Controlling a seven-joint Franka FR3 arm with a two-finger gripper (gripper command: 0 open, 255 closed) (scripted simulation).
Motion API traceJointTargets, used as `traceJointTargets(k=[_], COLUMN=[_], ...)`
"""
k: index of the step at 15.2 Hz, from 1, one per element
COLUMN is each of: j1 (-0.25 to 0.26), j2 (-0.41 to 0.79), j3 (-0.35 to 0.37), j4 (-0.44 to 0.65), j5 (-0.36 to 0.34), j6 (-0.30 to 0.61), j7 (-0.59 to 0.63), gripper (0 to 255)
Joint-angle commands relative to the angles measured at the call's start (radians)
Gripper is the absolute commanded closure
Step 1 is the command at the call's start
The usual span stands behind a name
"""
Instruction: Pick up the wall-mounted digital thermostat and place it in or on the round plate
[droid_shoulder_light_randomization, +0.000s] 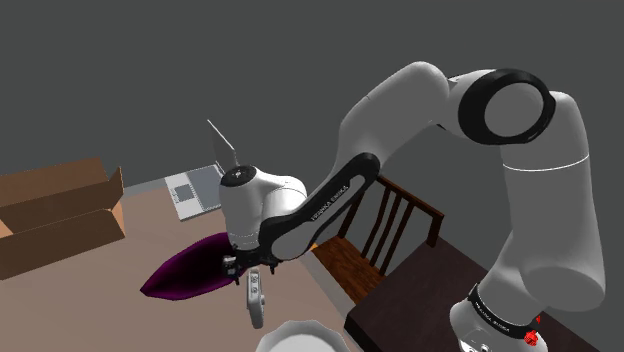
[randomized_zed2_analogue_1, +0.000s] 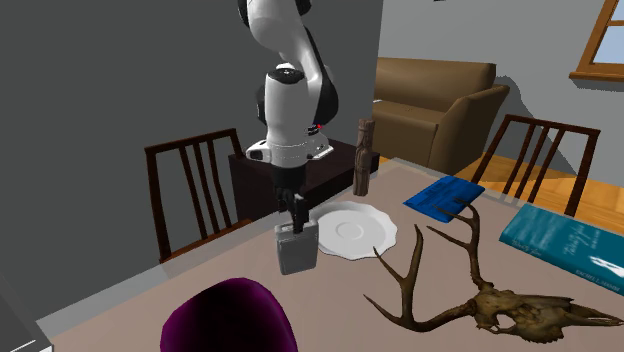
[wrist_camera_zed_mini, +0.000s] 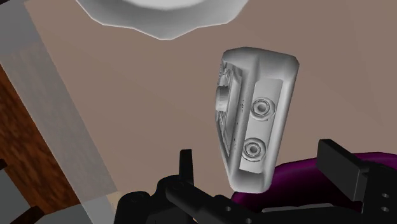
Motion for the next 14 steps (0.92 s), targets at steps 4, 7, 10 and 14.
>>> traceJointTargets(k=[4,7,10,14], j1=[0.029,0.041,0.041,0.041], j2=[0.066,0.102,0.102,0.102], j3=[-0.029,-0.047,-0.047,-0.047], j4=[0.036,0.040,0.040,0.040], j5=[-0.034,-0.056,-0.056,-0.056], j6=[0.027,0.057,0.057,0.057], j7=[0.026,0.040,0.039,0.039], gripper=[0,0,0,0])
